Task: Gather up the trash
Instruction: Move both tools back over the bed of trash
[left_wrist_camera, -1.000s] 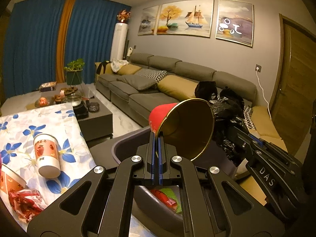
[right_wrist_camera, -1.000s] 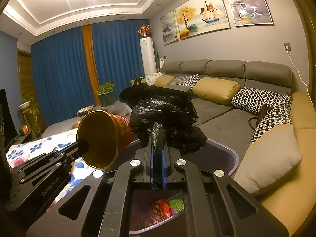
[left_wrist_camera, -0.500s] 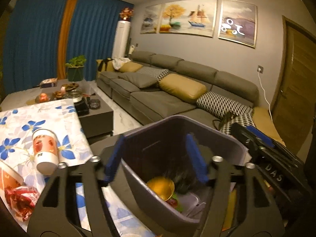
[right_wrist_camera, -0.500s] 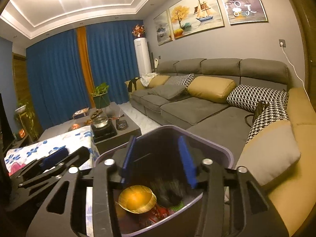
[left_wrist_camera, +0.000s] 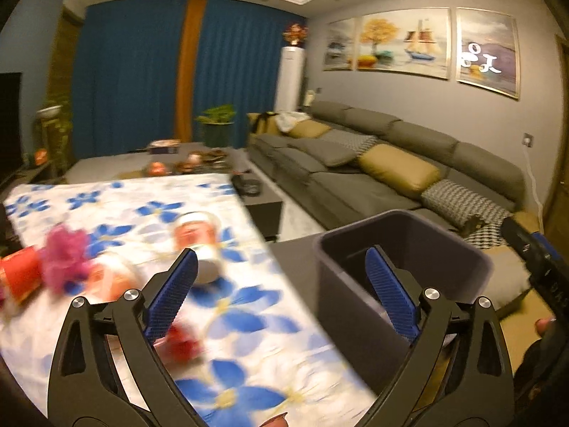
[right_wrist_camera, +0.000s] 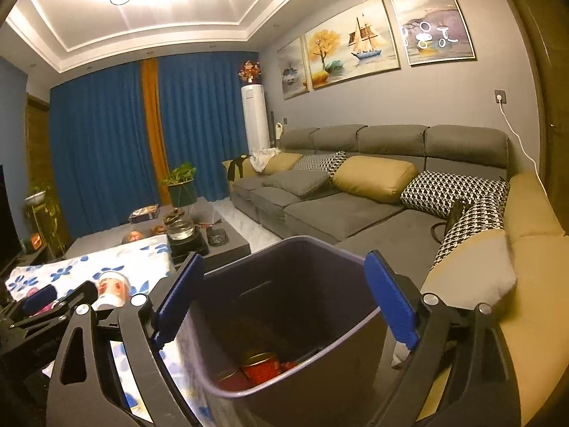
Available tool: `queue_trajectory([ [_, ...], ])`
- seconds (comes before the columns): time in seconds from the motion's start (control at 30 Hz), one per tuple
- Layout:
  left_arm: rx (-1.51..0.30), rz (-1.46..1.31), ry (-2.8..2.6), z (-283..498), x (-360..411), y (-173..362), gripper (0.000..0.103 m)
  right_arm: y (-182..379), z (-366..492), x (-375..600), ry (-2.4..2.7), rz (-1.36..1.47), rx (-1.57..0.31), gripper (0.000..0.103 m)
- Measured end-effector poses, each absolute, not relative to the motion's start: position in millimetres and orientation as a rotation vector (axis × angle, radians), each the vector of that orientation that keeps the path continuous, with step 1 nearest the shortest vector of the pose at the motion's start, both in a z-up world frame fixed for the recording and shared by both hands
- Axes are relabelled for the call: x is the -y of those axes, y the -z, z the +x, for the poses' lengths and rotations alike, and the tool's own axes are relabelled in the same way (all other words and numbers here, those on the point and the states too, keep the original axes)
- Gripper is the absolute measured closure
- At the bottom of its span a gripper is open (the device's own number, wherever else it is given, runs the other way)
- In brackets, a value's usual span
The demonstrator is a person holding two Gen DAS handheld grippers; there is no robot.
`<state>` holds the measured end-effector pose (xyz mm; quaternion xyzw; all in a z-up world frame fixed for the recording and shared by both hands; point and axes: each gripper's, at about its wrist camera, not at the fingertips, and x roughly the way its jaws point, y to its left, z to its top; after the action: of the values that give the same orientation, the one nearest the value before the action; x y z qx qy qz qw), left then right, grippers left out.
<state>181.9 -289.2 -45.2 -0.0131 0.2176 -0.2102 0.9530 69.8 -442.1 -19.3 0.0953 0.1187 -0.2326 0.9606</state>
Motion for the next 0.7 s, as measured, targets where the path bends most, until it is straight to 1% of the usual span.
queue_trajectory([
  [0.43, -0.389, -0.029, 0.145, 132, 161, 32, 0.01, 23, 52, 368, 0.36, 0.184, -0.254, 0.013],
  [0.7, -0.374, -0.017, -0.048, 104, 62, 39, 0.01, 26, 54, 302, 0.225, 0.135, -0.275, 0.013],
])
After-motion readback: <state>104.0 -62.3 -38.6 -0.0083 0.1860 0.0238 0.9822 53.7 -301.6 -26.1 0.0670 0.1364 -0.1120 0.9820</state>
